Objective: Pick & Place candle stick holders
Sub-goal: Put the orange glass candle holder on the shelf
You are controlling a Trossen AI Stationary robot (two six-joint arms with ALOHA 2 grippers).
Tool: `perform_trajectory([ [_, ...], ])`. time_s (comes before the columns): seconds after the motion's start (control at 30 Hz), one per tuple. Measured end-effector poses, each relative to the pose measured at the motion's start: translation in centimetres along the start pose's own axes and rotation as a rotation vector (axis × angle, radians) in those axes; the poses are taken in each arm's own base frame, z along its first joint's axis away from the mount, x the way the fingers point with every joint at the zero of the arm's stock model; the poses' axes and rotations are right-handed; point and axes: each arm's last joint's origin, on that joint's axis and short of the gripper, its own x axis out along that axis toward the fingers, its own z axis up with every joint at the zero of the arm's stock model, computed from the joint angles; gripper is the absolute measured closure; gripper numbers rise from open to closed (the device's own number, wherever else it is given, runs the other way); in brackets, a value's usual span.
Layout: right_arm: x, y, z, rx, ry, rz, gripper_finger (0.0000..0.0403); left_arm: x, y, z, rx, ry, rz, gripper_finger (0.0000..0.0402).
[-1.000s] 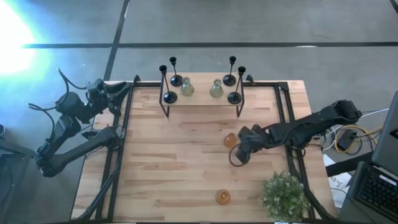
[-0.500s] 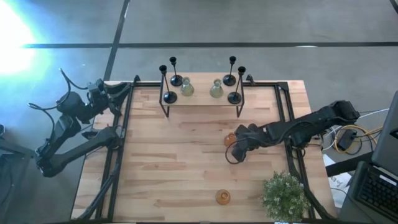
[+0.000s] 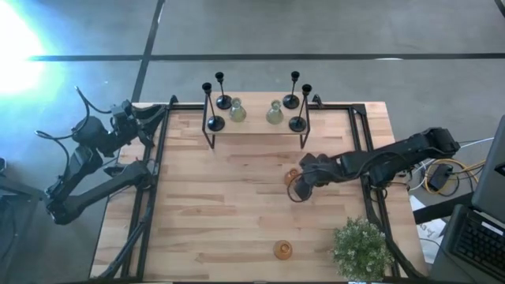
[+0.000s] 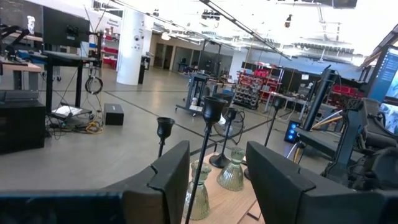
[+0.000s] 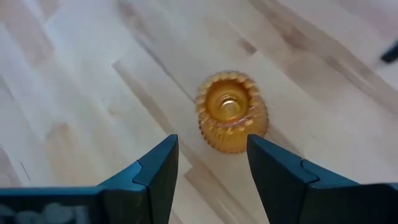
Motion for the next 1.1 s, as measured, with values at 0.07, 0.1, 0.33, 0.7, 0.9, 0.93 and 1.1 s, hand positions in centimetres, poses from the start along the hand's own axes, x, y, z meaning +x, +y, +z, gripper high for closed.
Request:
perform_trajectory([
  [0.07,0.1,-0.4,0.4,0.087,0.004,-0.005,0.0221,0.0,0.0,0.0,0.0,0.0,0.0,0.0239],
  [0.1,0.2,-0.6,0.6,0.132,0.014,-0.003,0.0224,0.0,0.0,0.0,0.0,0.001,-0.003,0.0239],
  [0.33,0.8,-1.8,1.9,0.255,0.061,0.008,0.025,0.0,0.0,0.0,0.039,0.002,-0.01,0.0239],
  [0.7,0.2,-1.8,3.5,0.236,0.049,0.047,0.028,0.0,0.0,0.0,0.034,0.002,-0.008,0.0238],
  [0.9,0.2,-2.1,3.9,0.251,0.041,0.038,0.0274,0.0,0.0,0.0,0.032,0.002,-0.008,0.0239],
  [0.93,0.2,-2.1,3.9,0.252,0.041,0.038,0.0273,0.0,0.0,0.0,0.032,0.002,-0.008,0.0238],
  [1.1,0.2,-2.2,3.9,0.267,0.047,0.04,0.0276,0.0,0.0,0.0,0.032,0.002,-0.007,0.0238],
])
